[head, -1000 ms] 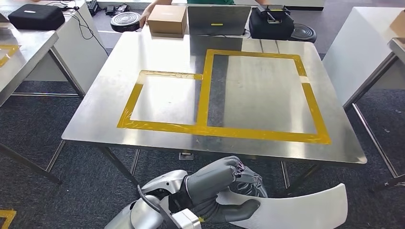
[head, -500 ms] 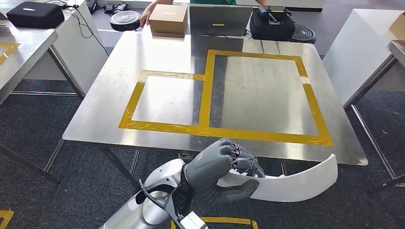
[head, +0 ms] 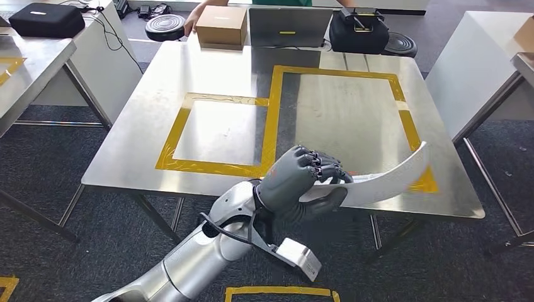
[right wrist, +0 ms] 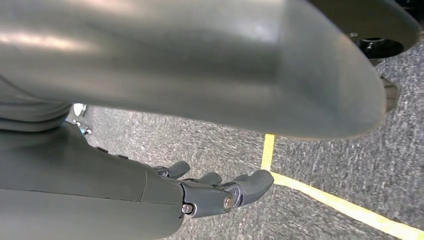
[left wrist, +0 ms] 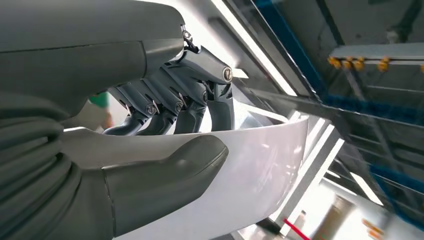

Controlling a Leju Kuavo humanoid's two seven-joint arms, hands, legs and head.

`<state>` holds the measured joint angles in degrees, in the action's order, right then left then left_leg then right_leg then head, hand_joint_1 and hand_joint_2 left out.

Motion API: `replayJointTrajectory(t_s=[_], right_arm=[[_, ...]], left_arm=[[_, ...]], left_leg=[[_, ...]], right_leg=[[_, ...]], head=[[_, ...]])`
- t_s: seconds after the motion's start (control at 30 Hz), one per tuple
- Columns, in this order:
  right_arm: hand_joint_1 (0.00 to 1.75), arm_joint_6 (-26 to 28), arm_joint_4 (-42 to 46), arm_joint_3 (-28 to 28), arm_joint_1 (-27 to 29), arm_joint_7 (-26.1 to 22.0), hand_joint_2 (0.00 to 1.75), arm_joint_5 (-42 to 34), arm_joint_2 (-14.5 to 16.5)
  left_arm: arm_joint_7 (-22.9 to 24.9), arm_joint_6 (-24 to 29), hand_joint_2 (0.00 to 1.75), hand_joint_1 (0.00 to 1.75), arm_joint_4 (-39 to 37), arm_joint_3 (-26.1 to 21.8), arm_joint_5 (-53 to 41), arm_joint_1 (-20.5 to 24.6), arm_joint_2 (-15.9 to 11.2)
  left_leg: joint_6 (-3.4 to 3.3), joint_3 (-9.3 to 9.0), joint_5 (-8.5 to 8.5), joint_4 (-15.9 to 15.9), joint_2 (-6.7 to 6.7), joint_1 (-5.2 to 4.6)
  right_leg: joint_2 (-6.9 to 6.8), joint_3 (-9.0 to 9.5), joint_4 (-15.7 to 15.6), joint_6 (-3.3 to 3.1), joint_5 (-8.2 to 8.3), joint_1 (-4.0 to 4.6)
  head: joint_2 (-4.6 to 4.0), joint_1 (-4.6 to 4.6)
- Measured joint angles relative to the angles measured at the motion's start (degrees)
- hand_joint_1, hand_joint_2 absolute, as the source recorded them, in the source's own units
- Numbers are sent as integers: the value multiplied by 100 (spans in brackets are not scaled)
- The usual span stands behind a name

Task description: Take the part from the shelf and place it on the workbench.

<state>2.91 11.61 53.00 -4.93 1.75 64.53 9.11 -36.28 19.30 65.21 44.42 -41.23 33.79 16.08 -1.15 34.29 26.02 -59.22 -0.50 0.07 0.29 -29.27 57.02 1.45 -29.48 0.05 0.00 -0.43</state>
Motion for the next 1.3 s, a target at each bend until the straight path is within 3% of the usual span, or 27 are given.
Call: replayJointTrajectory(t_s=[0.2,0.37,0.47,0.8,1.1,1.3], right_arm=[[0,0,0,0,-18,-20,0,27,38],[0,0,0,-1,-26,22,0,74,78],[0,0,0,-3,-28,69,0,109,92],[0,0,0,-4,-61,38,0,99,108],[0,0,0,-4,-92,7,0,88,139],[0,0,0,-7,-90,44,0,264,163]], left_arm=[[241,1023,175,175,-1368,-46,-615,658,277],[1081,1527,175,175,-2510,112,-1215,1328,381],[1709,1563,175,175,-3083,348,-1678,1650,412],[2843,1876,175,175,-4227,895,-2742,2186,431],[3365,1847,175,175,-4714,1168,-3252,2360,419],[3894,1532,175,175,-4916,1299,-3801,2454,194]], left_leg=[[-1,0,-1,0,1,0],[2,0,-4,0,1,0],[2,0,-4,0,1,0],[3,1,-4,4,-1,0],[4,1,-5,4,-1,0],[8,0,-7,7,0,1]], right_leg=[[0,3,1,0,1,0],[0,2,3,0,2,1],[0,1,5,-1,2,1],[0,0,7,-2,1,1],[0,0,8,-2,1,1],[1,-1,9,-3,1,3]], head=[[0,0],[0,0],[0,0],[0,0],[0,-1],[0,-1]])
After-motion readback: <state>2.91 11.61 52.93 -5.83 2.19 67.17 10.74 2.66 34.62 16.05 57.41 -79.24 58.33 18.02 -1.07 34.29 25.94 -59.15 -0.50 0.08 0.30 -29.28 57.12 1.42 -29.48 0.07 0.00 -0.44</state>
